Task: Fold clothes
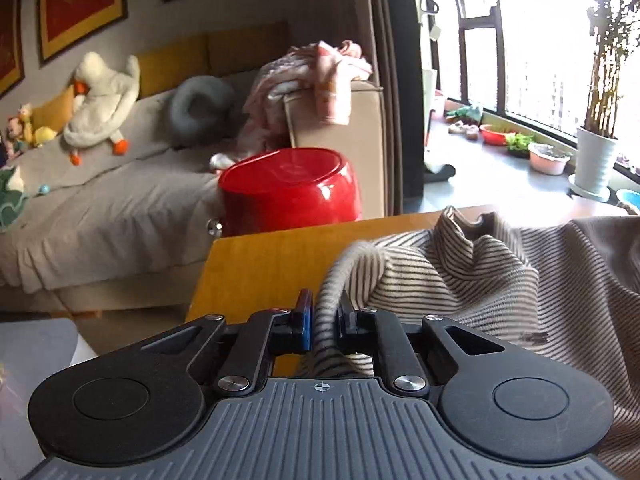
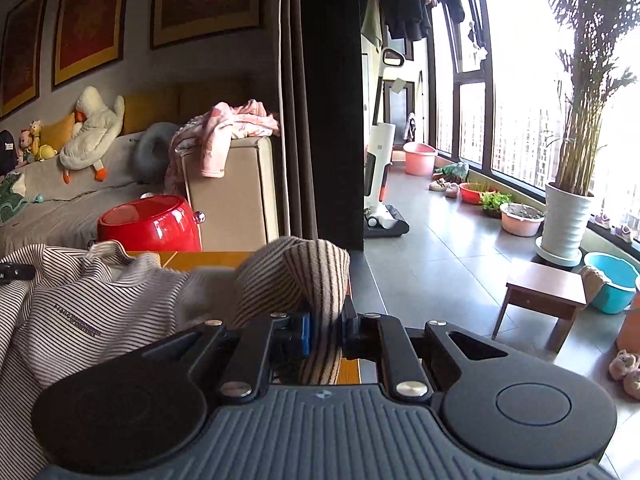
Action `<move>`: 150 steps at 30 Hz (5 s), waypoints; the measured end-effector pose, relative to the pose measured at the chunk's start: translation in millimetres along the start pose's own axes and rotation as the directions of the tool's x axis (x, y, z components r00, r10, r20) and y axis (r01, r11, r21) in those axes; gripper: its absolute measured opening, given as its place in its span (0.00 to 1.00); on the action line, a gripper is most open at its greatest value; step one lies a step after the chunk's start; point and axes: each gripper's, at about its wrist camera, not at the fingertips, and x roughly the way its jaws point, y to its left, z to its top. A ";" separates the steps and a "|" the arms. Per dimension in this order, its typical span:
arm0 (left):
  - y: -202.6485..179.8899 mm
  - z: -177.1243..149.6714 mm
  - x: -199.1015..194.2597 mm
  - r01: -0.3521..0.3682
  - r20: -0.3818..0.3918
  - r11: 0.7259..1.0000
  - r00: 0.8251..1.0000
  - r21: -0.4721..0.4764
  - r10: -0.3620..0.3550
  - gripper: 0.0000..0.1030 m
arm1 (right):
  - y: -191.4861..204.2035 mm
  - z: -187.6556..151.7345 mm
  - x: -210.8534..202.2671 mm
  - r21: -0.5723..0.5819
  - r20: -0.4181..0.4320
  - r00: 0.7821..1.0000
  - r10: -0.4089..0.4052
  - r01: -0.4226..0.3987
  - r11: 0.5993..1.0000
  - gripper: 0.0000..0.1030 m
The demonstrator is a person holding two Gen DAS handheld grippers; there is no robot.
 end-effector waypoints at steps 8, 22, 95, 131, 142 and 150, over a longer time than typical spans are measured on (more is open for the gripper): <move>51.5 7.4 -8.0 -0.042 0.030 0.989 0.998 -0.145 0.047 0.48 | 0.8 -2.8 38.7 -0.053 -0.044 0.993 -0.111 0.109 0.993 0.13; -5.3 -40.1 -15.1 0.157 -0.143 0.988 0.978 0.003 -0.155 0.51 | 132.6 -31.5 -7.5 -0.180 -0.188 0.893 0.410 -0.441 0.879 0.32; 44.7 -76.7 -92.1 0.460 -0.041 0.822 0.864 -0.337 -0.501 1.00 | 147.6 -9.5 81.9 -0.013 -0.269 0.924 0.271 -0.285 0.958 0.54; 4.0 -46.9 -63.7 0.431 -0.061 0.852 0.882 -0.297 -0.467 1.00 | 80.9 92.0 52.4 0.054 0.045 0.952 0.303 -0.305 0.951 0.04; -12.3 -44.5 -14.4 0.293 -0.174 0.935 0.928 -0.198 -0.328 1.00 | 76.6 78.1 85.3 -0.171 -0.059 0.960 0.272 -0.279 0.945 0.20; -2.4 -28.6 -47.2 0.416 -0.062 0.886 0.898 -0.206 -0.436 1.00 | 30.7 28.2 82.7 -0.132 -0.172 0.982 0.079 -0.102 0.986 0.38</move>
